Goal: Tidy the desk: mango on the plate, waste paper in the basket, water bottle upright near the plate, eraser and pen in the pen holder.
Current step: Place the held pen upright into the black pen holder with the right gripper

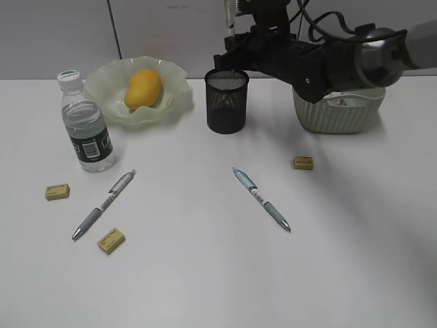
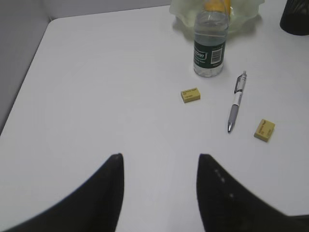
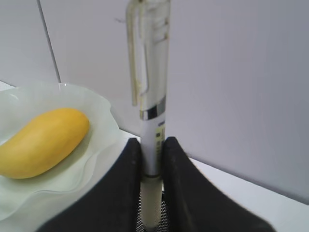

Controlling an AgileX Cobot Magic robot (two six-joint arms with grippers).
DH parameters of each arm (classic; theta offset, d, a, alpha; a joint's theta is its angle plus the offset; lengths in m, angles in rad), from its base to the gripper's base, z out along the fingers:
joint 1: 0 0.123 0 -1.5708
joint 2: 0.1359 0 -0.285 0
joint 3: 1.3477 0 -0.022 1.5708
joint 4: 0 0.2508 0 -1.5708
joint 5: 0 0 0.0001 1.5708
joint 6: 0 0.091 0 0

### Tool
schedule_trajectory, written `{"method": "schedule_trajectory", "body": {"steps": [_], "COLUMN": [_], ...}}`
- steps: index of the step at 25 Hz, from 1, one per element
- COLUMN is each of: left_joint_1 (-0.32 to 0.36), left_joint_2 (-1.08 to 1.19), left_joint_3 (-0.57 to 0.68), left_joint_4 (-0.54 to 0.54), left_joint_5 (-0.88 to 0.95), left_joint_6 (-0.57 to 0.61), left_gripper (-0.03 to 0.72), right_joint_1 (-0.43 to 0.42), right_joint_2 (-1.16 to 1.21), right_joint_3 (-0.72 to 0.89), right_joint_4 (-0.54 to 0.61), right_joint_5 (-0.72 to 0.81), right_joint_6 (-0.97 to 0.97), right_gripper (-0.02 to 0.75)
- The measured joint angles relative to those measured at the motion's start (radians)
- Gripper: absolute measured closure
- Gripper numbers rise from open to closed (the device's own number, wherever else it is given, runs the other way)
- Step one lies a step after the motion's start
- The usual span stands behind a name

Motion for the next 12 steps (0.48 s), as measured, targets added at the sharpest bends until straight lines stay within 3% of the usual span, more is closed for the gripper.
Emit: {"method": "schedule_trajectory", "body": {"steps": [12], "left_joint_1": [0.000], "left_joint_2": [0.000], "left_joint_3": [0.000], "left_joint_4": [0.001], "left_joint_5": [0.000], "left_joint_6": [0.000], "left_gripper": [0.319], "right_joint_1": [0.000], "right_joint_2": [0.048], "right_joint_3": [0.000], "right_joint_4": [-0.002], "right_joint_5": [-0.020], "right_joint_6": [0.043], "right_gripper": [0.611]}}
